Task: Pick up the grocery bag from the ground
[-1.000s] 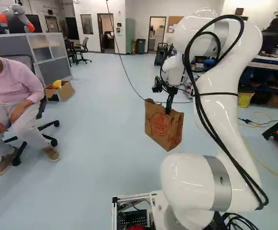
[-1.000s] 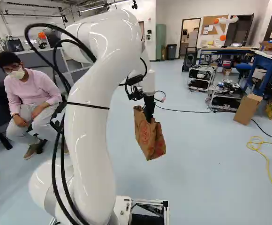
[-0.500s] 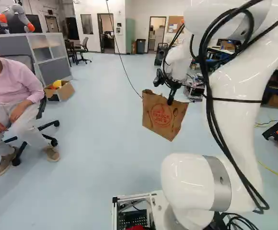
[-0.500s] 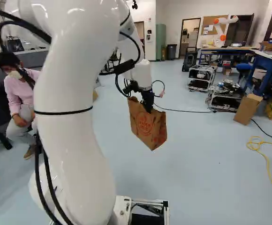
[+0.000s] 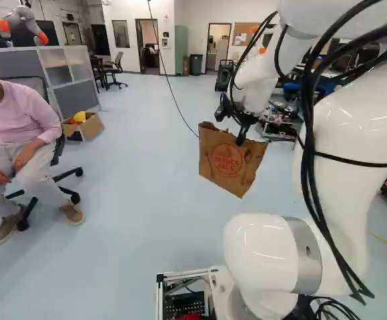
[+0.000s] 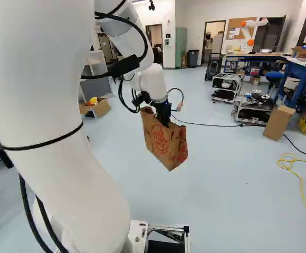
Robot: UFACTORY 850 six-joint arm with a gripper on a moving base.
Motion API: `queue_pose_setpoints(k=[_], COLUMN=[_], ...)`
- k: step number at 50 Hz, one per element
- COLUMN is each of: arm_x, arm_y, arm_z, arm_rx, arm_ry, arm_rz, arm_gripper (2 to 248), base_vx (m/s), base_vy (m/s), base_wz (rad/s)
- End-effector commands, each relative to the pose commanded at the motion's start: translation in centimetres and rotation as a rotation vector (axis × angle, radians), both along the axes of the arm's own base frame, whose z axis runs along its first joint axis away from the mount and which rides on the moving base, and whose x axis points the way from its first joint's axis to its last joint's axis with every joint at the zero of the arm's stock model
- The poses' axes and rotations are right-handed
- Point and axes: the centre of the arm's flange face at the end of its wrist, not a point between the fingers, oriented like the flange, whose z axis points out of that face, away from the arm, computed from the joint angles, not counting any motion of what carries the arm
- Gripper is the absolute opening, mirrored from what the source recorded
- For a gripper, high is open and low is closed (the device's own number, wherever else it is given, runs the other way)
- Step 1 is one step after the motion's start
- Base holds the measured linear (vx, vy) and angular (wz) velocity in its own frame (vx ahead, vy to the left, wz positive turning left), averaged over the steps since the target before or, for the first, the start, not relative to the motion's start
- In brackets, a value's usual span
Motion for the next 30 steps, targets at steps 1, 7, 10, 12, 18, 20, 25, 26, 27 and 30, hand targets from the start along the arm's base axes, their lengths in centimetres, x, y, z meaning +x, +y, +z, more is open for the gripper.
queue_pose_setpoints(k=[1,7,10,12,18,20,25,26,27,30], arm_x=[-0.03,-0.04,-0.06,-0.08,-0.17,-0.21,-0.32,-0.35,-0.38,-0.48], arm_y=[0.01,0.02,0.05,0.08,0.19,0.24,0.39,0.43,0.46,0.59], arm_z=[0.0,-0.01,-0.03,-0.05,-0.12,-0.16,-0.26,-0.28,-0.31,-0.39], arm_rx=[0.0,0.0,0.001,0.001,0.003,0.004,0.006,0.007,0.007,0.01], arm_ry=[0.0,-0.001,-0.002,-0.004,-0.01,-0.013,-0.022,-0.024,-0.026,-0.033], arm_rz=[0.0,-0.001,-0.002,-0.003,-0.009,-0.012,-0.019,-0.021,-0.023,-0.029], arm_gripper=[25,25,25,25,25,25,25,25,25,25], base_vx=[0.0,0.0,0.0,0.0,0.0,0.0,0.0,0.0,0.0,0.0], base_vy=[0.0,0.0,0.0,0.0,0.0,0.0,0.0,0.0,0.0,0.0], base_wz=[0.0,0.0,0.0,0.0,0.0,0.0,0.0,0.0,0.0,0.0])
